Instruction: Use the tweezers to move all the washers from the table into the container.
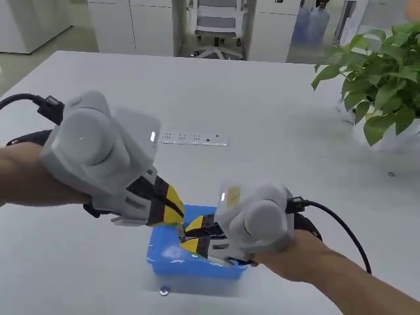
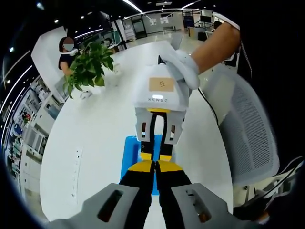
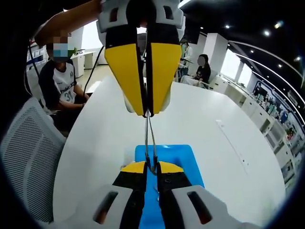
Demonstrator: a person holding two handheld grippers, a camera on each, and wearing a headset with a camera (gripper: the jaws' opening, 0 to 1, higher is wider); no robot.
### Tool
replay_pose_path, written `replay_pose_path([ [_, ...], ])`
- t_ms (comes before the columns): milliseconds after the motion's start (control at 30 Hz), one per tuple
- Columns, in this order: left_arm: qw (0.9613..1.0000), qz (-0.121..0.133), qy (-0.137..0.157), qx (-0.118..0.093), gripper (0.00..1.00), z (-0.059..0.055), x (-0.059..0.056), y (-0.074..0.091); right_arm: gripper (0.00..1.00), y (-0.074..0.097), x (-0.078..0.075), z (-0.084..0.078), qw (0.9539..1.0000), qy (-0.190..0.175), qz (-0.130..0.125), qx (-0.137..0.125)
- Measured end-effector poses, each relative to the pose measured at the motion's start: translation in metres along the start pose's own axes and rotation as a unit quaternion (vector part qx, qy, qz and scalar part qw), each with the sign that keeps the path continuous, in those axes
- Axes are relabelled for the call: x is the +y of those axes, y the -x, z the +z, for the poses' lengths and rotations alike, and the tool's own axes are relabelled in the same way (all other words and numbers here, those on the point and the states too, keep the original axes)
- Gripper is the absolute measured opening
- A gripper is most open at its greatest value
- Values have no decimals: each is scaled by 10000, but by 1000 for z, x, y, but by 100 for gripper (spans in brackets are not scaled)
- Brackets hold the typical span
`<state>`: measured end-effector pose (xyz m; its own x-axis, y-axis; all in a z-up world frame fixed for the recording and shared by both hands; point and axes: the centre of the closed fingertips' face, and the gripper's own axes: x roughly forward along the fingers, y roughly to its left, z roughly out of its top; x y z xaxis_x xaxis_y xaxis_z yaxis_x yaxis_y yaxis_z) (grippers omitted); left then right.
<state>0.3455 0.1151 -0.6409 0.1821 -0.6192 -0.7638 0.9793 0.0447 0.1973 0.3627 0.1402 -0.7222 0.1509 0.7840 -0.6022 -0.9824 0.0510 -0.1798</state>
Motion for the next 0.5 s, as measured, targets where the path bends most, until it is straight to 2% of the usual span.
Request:
replay_pose_path([
  [500, 9998, -102, 179, -29, 5, -16, 12, -19, 9, -17, -7, -18, 9997, -156, 124, 108],
])
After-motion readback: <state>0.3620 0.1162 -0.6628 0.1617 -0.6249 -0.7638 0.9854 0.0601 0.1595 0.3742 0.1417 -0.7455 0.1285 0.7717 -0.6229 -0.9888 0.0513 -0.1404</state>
